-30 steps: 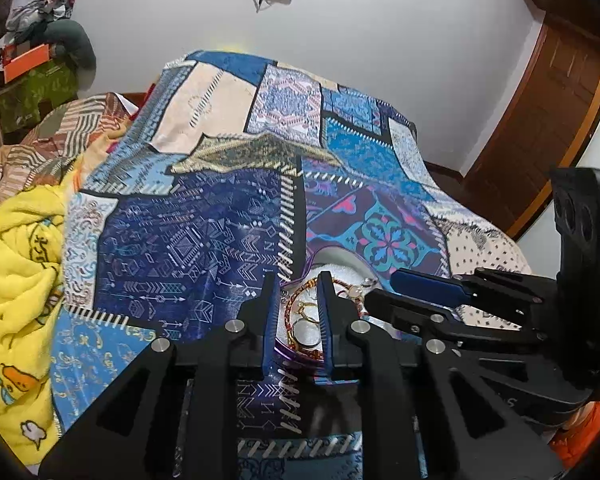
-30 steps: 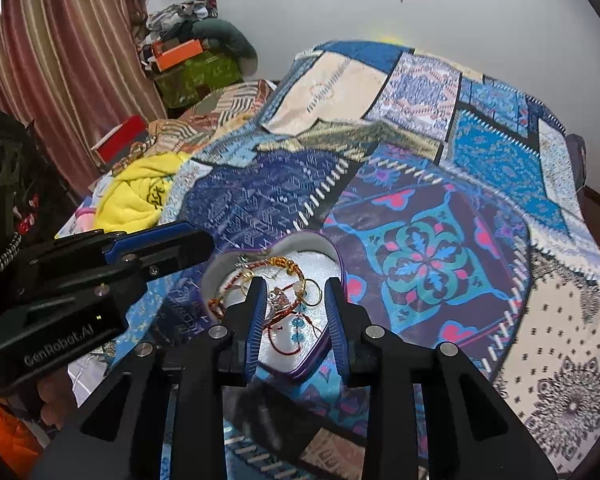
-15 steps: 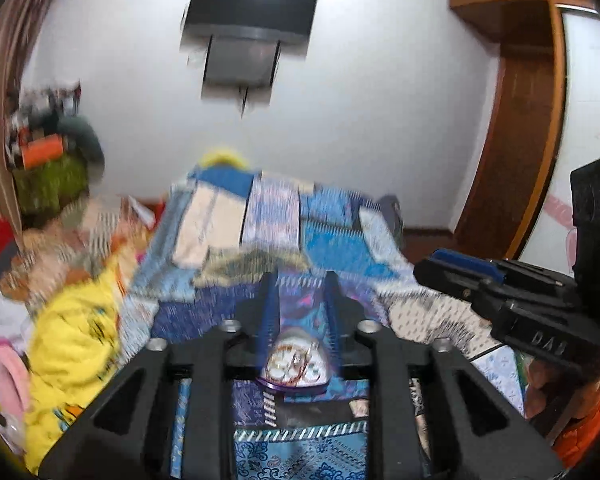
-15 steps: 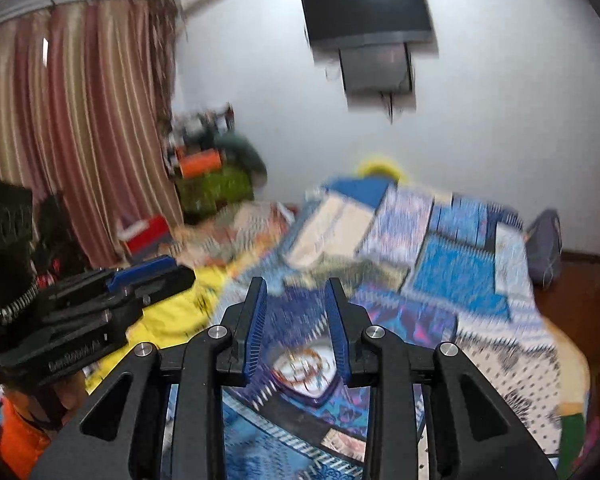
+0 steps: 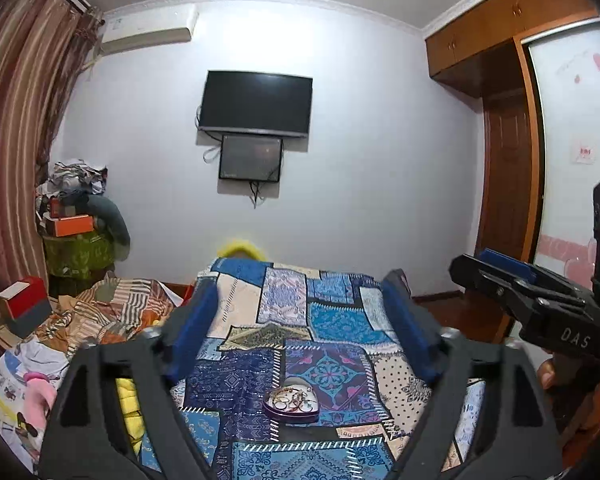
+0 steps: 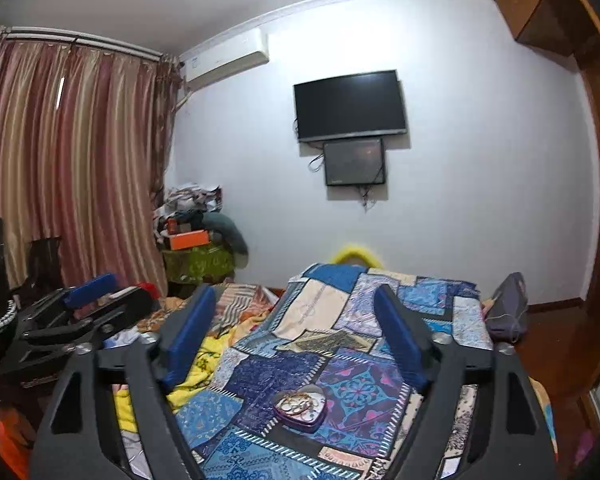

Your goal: Organize jewelry

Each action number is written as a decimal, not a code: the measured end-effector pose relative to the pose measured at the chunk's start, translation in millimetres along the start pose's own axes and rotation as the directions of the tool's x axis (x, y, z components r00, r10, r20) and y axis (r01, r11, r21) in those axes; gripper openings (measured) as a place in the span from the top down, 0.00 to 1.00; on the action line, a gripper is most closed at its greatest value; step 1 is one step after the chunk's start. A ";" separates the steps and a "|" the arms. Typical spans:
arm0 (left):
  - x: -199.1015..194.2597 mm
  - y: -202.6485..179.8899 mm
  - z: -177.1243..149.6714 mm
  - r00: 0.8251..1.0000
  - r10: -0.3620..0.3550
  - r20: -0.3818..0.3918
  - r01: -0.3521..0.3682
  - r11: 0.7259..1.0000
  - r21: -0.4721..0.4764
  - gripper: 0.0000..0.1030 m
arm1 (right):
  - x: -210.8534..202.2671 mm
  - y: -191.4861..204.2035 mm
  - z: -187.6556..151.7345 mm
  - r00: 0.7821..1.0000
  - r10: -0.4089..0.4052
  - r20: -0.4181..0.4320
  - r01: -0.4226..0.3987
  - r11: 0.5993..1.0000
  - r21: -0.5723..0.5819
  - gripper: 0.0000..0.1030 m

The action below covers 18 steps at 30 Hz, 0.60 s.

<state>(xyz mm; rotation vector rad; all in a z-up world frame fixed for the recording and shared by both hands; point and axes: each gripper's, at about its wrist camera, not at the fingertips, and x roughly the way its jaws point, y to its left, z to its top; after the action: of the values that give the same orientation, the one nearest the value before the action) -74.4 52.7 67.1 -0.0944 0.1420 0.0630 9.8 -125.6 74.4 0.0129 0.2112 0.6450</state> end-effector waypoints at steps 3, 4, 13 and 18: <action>-5.9 0.5 -0.5 1.000 0.024 0.009 -0.024 1.000 -0.008 0.03 | -1.5 0.9 -0.9 0.999 -0.037 0.016 0.037 0.999 -0.004 0.09; -7.7 1.0 -0.9 0.999 0.035 0.011 -0.034 0.999 -0.010 0.02 | -2.9 2.5 -1.5 0.999 -0.045 0.019 0.045 0.999 -0.006 0.04; -15.4 -1.6 -5.1 0.998 0.061 0.005 -0.061 0.998 -0.008 0.01 | -4.3 7.5 -2.5 0.999 -0.046 0.012 0.047 0.999 -0.018 0.00; -18.2 -5.3 -7.0 0.998 0.063 0.006 -0.063 0.998 0.001 0.01 | -15.5 5.4 -10.6 0.999 -0.044 0.012 0.044 0.999 -0.020 0.00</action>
<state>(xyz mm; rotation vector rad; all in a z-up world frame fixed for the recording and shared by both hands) -93.0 45.7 63.3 -0.0890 0.1391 0.1266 -7.6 -131.1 67.5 -0.0078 0.1926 0.6028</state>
